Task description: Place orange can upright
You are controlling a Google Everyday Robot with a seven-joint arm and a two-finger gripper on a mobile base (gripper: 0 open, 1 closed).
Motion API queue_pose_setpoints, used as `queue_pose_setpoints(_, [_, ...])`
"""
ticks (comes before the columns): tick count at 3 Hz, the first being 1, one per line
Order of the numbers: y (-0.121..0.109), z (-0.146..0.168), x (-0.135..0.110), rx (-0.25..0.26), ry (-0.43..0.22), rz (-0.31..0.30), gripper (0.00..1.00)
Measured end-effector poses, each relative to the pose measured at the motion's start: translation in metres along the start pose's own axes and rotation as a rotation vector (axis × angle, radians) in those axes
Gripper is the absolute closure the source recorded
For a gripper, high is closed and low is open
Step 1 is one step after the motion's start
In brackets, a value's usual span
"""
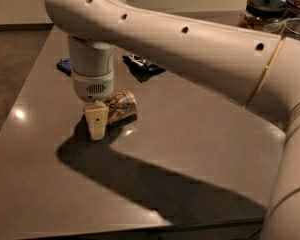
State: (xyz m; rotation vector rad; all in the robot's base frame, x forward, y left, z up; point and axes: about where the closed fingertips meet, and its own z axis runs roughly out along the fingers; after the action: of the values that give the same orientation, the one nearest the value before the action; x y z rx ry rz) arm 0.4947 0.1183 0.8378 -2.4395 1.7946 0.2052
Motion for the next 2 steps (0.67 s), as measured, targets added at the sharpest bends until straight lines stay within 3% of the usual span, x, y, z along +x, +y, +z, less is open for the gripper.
queue_pose_setpoints(1, [-0.003, -0.005, 0.001, 0.005, -0.018, 0.011, 0.7])
queue_pose_setpoints(2, [-0.004, -0.042, -0.001, 0.055, -0.108, 0.023, 0.94])
